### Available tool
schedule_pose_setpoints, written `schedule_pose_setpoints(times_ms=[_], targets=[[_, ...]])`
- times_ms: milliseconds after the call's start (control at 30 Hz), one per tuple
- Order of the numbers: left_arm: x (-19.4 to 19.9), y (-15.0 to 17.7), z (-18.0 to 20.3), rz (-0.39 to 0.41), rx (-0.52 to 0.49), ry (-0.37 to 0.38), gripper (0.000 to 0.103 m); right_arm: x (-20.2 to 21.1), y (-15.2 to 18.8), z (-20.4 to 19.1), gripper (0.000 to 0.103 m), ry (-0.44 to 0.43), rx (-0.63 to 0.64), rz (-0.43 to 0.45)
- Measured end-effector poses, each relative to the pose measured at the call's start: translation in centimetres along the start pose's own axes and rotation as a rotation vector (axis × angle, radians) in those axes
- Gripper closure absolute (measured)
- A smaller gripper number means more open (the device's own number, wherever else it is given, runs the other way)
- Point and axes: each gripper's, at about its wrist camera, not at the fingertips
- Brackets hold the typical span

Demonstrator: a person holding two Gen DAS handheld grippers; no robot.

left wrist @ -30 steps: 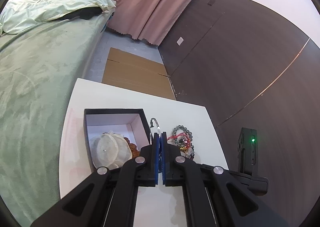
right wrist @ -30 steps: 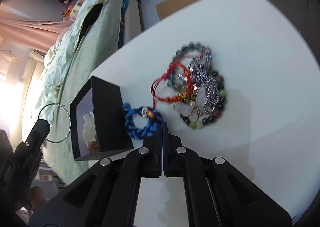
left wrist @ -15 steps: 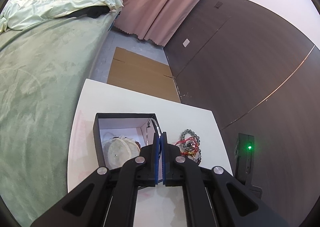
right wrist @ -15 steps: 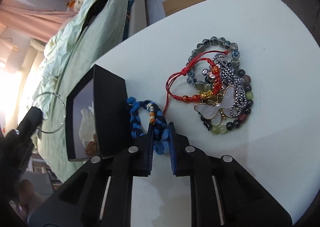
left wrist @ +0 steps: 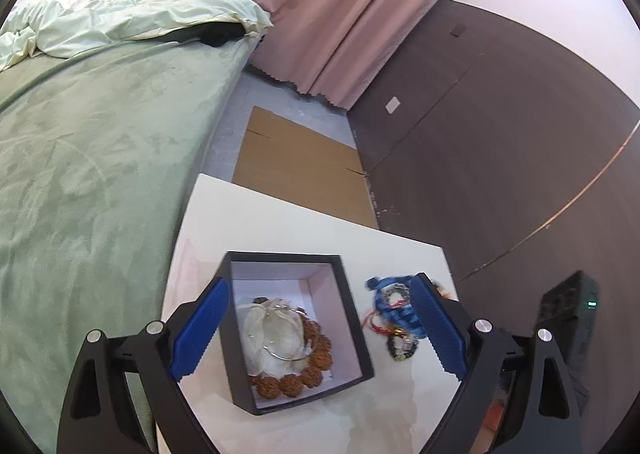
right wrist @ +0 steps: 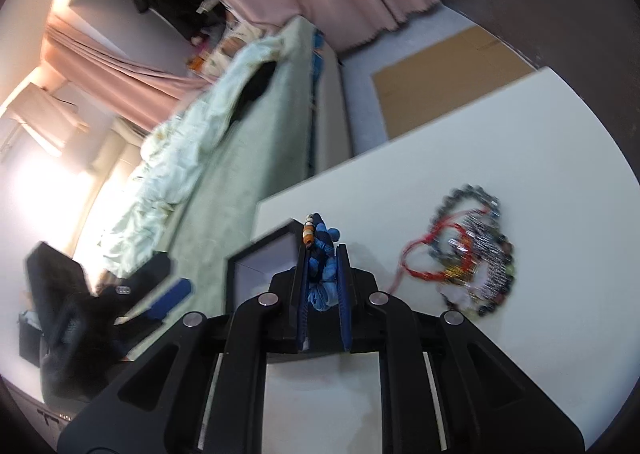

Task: Organize jewelry
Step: 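Carry the blue bracelet into the black box and open the left gripper, then move the left gripper back to the remaining bracelet pile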

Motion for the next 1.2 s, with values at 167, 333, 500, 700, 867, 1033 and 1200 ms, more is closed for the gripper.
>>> schedule_pose_setpoints(times_ms=[167,333,500,700,867,1033,1200], targets=[[0.2,-0.6,-0.3,0.02,-0.009,-0.024,0.008,-0.2,-0.4,-1.4,0.089,-0.089,0.011,0.003],[0.3,-1.2,-0.8,0.037,-0.004,-0.043,0.008,-1.7,-0.2,-3.1,0.089,-0.172,0.022,-0.044],[0.5,-1.8,-1.5,0.052,0.008,-0.067,0.008,-4.2,0.1,-4.7,0.066,-0.177,0.048,-0.137],[0.3,-1.9,-2.0,0.046,0.029,-0.062,0.008,-3.4,-0.5,-3.2,0.026,-0.142,0.017,-0.085],[-0.1,-1.5,-1.5,0.028,0.012,-0.056,0.008,-2.1,-0.9,-1.7,0.026,-0.122,0.0,-0.058],[-0.4,-0.8,-0.5,0.017,-0.007,-0.051,0.008,-0.5,-1.2,0.2,0.023,-0.091,-0.023,-0.035],[-1.0,0.1,0.8,0.002,-0.04,-0.047,0.008,1.1,-1.2,1.8,0.022,-0.053,-0.043,-0.015]])
Point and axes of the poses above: each gripper's, at about its wrist camera, not at the fingertips, and x roughly against the way its jaws point, z to its right, y to its underside, and after that the axes turned 14 degrees about y, right-handed
